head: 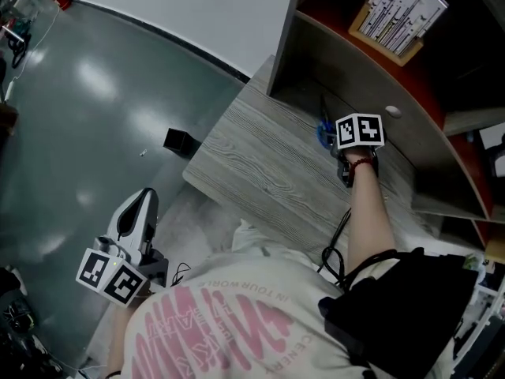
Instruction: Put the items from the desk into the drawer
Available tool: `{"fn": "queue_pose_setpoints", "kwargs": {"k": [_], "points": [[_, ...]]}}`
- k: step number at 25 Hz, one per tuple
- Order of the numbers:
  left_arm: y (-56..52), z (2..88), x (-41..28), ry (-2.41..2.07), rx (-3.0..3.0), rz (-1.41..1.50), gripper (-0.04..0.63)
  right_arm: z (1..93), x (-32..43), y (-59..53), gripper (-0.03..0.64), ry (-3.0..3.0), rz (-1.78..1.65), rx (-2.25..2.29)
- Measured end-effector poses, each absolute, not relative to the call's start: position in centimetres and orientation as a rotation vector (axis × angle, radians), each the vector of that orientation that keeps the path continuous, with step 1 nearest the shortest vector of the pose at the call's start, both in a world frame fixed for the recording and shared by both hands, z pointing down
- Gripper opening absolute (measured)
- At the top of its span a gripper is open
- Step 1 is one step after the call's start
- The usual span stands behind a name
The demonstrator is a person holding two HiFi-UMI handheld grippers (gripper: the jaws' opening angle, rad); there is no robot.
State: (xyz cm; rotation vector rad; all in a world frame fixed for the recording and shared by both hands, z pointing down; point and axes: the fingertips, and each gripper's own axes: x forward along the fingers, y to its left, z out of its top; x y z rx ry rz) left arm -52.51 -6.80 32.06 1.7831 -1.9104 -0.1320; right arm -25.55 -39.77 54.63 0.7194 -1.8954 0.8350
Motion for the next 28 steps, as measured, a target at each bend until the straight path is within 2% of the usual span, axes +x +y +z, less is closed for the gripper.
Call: {"fn": "queue_pose_setpoints", "kwargs": {"k": [10,21,28], "points": [[-6.2,31.7,-51.0,-1.868,1.853,-0.141,0.020,51.9,-25.6,-37.0,0.091,-2.116,1.040,0.797],[-5.0,30.7,-48.2,-1.766,2.003,-0.186,0.020,45.5,-26.1,-29.4,0.091,-2.414,1.731,0.674],[-3.5,29.7,-45.5,-1.656,2.134,-0.217,0.020,38.7,-24.9,-23.2,0.091,-2.642,1.740,0.610]]}}
